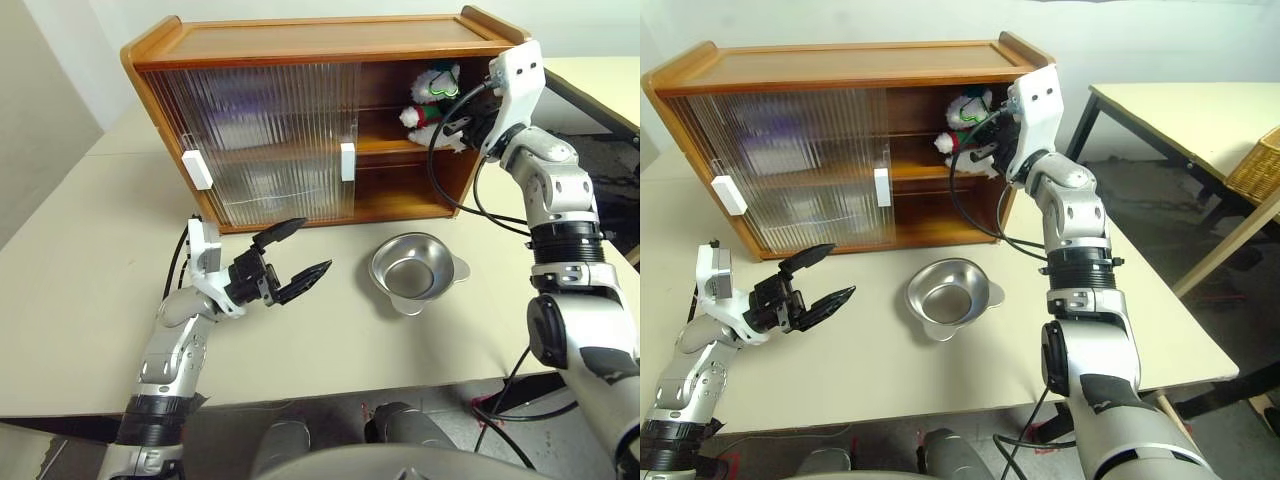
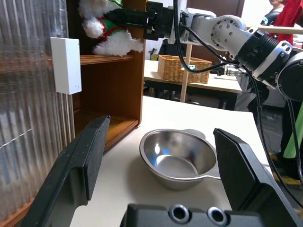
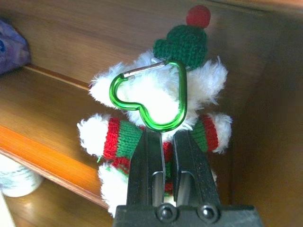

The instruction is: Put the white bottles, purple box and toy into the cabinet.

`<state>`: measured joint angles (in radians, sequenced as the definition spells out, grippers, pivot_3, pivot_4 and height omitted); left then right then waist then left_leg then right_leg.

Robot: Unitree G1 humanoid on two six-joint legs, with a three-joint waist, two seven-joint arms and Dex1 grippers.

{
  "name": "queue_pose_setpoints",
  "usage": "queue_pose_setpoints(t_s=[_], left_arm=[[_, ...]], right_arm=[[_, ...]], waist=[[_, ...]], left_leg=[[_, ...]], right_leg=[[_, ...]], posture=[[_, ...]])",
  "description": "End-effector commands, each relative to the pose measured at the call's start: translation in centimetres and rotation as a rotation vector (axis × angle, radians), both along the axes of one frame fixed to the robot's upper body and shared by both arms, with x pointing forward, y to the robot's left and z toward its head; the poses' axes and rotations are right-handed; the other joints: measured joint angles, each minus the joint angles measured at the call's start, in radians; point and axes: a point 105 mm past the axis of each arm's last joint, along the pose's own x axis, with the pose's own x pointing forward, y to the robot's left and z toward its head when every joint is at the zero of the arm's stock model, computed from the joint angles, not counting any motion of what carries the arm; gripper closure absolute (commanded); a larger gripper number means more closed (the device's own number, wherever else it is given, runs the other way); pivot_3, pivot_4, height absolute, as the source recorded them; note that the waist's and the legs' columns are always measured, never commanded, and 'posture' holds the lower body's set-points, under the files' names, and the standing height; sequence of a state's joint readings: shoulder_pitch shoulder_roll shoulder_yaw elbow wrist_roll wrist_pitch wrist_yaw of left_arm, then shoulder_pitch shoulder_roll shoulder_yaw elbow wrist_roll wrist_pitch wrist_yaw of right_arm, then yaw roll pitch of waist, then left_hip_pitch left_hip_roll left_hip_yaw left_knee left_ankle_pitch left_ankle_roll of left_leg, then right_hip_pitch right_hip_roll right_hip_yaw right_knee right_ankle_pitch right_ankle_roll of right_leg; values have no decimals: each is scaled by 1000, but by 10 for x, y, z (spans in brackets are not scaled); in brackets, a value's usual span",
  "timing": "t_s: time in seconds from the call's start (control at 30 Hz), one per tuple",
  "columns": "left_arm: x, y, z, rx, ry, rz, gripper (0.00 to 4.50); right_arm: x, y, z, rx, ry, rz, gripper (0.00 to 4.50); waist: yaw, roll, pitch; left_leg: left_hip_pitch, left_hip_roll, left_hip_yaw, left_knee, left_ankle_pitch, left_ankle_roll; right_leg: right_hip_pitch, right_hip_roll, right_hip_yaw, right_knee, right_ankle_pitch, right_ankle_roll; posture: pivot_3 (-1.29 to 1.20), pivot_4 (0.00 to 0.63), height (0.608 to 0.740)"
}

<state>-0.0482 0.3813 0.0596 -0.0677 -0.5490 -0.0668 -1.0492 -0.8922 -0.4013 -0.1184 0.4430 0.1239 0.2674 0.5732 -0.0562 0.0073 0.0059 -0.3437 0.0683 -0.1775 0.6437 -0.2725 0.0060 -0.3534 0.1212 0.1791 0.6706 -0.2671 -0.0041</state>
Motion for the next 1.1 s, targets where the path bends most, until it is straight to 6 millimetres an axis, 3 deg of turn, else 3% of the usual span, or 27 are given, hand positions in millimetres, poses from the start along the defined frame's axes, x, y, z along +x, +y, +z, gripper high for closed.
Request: queue_pose_setpoints(t_s=[0.03, 0.23, 0.43, 0.77, 1.1], left_arm=[[1, -2, -3, 15, 3, -11, 0], [2, -2, -3, 17, 0, -16, 0], [2, -2, -3, 20, 0, -18, 0], [1, 1, -3, 20, 1, -5, 0], [1, 1, -3, 20, -3, 2, 0]], right_arm=[[-2, -4, 4, -33, -40, -30, 4489], [-3, -14, 5, -73, -67, -77, 4489], [-7, -8, 2, -64, -34, -41, 4489], [-27, 39, 13, 9, -50, 56, 4489], [-10, 35, 2, -26, -39, 8, 4489]], waist=[[7, 0, 0], [23, 0, 0], [27, 1, 0], [28, 1, -1], [38, 0, -1]], left_leg=[[0, 0, 0, 0, 0, 0], [-2, 1, 0, 1, 0, 0], [-2, 1, 0, 5, 1, 0], [-2, 1, 0, 5, 1, 0], [-4, 1, -1, 5, 1, -1]], right_leg=[[0, 0, 0, 0, 0, 0], [1, -1, -2, 0, 3, -2], [2, -1, -2, 0, 2, -6], [2, 0, -2, -1, 1, -6], [1, -2, -3, -1, 1, -7]], posture=[[-26, 0, 740], [-31, 0, 740], [-27, 0, 740], [-16, 0, 740], [-6, 0, 740]])
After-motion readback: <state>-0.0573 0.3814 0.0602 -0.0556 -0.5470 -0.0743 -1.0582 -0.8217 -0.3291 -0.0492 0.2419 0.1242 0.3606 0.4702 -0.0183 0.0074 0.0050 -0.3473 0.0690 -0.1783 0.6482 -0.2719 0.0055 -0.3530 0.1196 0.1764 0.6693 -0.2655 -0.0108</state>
